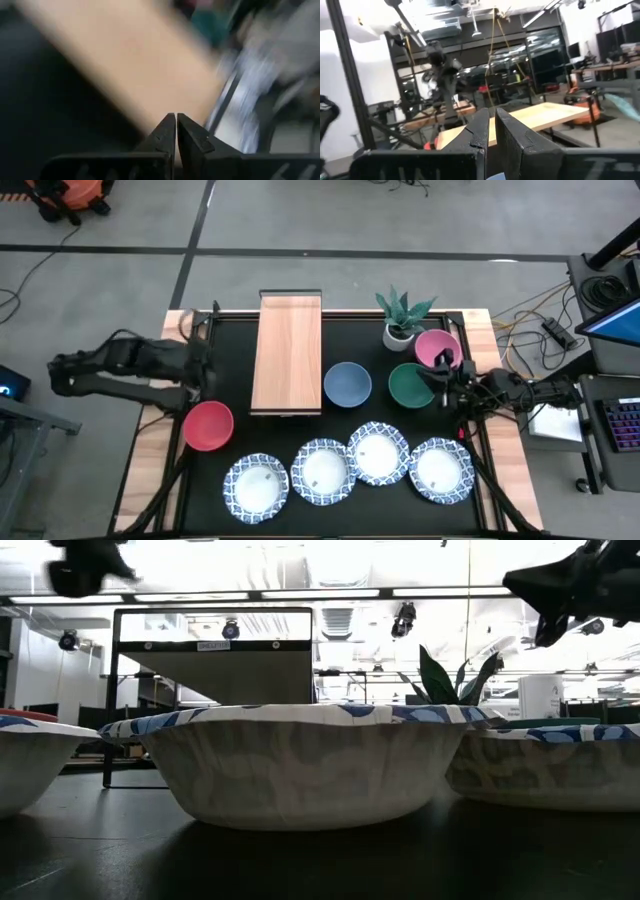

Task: Place and stack bowls onto a shelf
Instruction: Put the orange bowl on the shelf

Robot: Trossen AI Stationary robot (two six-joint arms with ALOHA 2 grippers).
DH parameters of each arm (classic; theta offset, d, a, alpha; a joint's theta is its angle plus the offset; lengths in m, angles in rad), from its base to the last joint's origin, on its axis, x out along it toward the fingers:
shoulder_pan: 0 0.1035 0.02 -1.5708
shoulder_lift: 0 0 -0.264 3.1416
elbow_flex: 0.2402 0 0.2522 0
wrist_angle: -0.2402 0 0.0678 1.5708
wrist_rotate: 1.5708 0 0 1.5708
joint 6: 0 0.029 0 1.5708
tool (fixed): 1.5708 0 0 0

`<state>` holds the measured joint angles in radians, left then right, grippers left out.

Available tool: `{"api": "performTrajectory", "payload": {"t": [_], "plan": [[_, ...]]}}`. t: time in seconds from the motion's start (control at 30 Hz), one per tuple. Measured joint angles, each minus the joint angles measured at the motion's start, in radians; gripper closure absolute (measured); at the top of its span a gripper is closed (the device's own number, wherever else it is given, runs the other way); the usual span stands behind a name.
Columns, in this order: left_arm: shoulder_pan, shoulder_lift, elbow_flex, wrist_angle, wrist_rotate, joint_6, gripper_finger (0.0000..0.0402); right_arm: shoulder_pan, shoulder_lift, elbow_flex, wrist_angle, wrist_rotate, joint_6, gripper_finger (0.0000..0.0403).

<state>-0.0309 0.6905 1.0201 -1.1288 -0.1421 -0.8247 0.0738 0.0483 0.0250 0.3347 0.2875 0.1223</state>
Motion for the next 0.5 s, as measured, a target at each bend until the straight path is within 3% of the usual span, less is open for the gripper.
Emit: {"api": "performTrajectory", "payload": {"t": [0.1,0.23,0.33,0.5], "plan": [[-0.013,0.114,0.071,-0.232,0.162,-0.031,0.0402,0.0,0.0,0.001,0.005,0.002,-0.032,0.038],[-0.047,0.213,0.068,-0.307,0.285,0.067,0.0402,0.0,0.0,0.001,0.076,0.002,-0.072,0.038],[-0.089,0.247,0.032,-0.293,0.339,0.092,0.0402,0.0,0.0,0.001,0.125,0.003,-0.099,0.038],[-0.188,0.274,-0.024,-0.283,0.344,0.048,0.0402,0.0,0.0,0.002,0.142,0.003,-0.127,0.038]]}}
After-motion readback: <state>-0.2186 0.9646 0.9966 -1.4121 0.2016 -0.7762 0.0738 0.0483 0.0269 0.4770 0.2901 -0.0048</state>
